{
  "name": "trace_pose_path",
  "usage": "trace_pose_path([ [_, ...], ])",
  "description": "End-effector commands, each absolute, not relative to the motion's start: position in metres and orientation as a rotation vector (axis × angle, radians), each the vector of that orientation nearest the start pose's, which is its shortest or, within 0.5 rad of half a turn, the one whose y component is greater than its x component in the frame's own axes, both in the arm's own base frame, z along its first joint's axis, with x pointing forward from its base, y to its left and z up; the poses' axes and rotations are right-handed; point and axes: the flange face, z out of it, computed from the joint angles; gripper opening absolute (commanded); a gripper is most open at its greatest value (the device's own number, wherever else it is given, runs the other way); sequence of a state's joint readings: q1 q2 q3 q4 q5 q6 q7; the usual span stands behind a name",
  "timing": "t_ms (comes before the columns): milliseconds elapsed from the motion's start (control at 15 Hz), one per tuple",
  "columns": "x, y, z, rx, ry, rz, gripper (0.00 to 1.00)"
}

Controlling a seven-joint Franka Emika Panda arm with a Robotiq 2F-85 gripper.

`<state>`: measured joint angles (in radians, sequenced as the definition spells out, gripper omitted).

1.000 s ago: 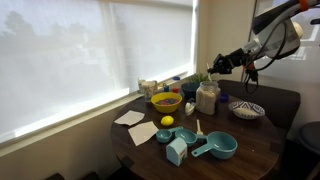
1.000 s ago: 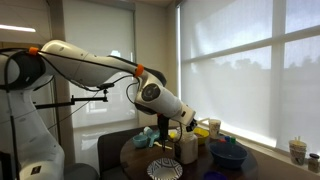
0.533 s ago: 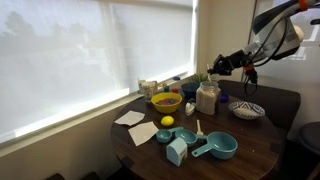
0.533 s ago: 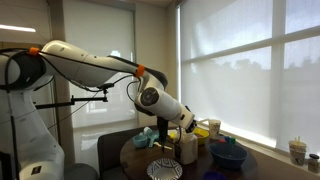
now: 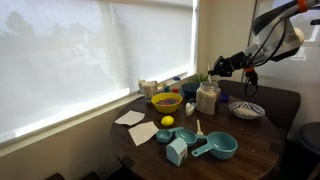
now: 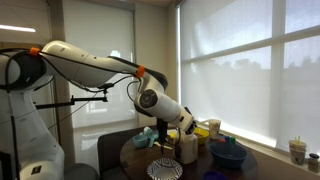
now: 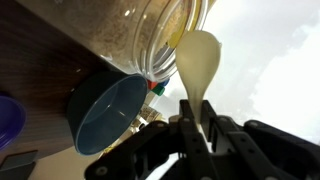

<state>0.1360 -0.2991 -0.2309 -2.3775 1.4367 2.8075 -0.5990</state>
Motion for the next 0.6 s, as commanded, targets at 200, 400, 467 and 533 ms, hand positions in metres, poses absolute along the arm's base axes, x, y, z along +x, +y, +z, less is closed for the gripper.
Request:
trace_pose_path([
  [200, 0.470, -0.096, 0.501, -2.016, 0.902, -0.997, 0.04],
  [400, 0.475, -0.092, 0.512, -2.051, 0.937, -0.930, 0.04],
  [467, 0.477, -0.091, 0.513, -2.076, 0.944, -0.899, 0.04],
  [533, 0.479, -0.090, 0.514, -2.104, 0.953, -0.869, 0.04],
])
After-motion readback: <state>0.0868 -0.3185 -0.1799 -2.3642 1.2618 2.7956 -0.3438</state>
